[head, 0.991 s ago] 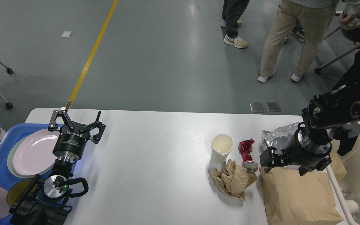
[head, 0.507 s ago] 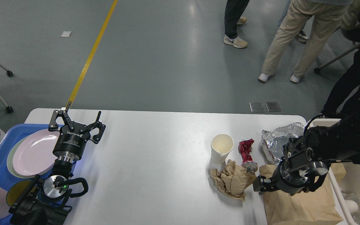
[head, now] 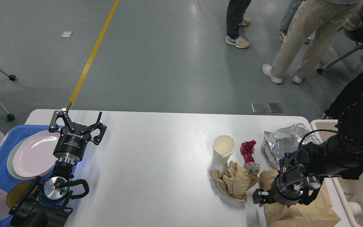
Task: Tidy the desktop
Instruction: 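Lower the right gripper down toward the brown paper bag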
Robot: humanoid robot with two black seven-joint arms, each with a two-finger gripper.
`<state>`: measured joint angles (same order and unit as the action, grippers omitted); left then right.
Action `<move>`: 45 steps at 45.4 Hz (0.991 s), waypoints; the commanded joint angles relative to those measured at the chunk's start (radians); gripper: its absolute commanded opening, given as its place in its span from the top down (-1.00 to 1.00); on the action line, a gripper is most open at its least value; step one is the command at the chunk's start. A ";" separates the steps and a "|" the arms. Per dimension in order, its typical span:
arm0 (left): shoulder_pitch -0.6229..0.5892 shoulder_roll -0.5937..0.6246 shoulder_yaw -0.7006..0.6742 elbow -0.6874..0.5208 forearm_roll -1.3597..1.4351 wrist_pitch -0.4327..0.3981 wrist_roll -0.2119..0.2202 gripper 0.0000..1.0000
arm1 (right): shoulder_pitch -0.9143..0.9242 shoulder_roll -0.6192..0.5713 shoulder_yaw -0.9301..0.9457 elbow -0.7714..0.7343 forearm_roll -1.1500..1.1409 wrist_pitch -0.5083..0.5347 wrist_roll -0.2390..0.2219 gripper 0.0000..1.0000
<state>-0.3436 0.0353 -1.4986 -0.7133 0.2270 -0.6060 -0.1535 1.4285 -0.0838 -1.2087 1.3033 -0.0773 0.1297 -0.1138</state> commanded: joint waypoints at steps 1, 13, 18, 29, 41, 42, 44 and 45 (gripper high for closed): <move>0.000 0.000 0.000 0.000 0.000 0.000 0.000 -0.93 | -0.029 0.010 0.000 -0.016 0.001 -0.004 0.000 -0.31; 0.000 0.000 0.000 0.000 0.000 0.000 0.000 -0.93 | -0.037 0.006 0.005 -0.015 0.017 -0.002 -0.001 0.69; 0.000 0.000 0.000 0.000 0.000 0.000 0.000 -0.93 | -0.037 0.002 0.005 -0.009 0.019 -0.007 -0.001 1.00; 0.000 0.000 0.000 0.000 0.000 0.000 0.000 -0.93 | -0.031 -0.002 0.005 -0.009 0.105 -0.010 -0.001 1.00; 0.001 0.000 0.000 0.000 0.000 0.000 0.000 -0.93 | -0.016 -0.034 0.000 0.002 0.109 0.010 -0.001 1.00; 0.000 0.000 0.000 0.000 0.000 0.000 0.000 -0.93 | -0.010 -0.040 -0.003 0.010 0.109 0.011 -0.001 1.00; 0.000 0.000 0.000 0.000 0.000 0.000 0.000 -0.93 | 0.010 -0.054 -0.009 0.033 0.109 0.016 0.000 1.00; 0.000 0.000 0.000 0.000 0.000 0.000 0.000 -0.93 | 0.026 -0.063 -0.011 0.045 0.109 0.022 0.000 1.00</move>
<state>-0.3436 0.0353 -1.4987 -0.7133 0.2270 -0.6060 -0.1535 1.4113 -0.1139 -1.2086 1.3053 0.0319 0.1336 -0.1151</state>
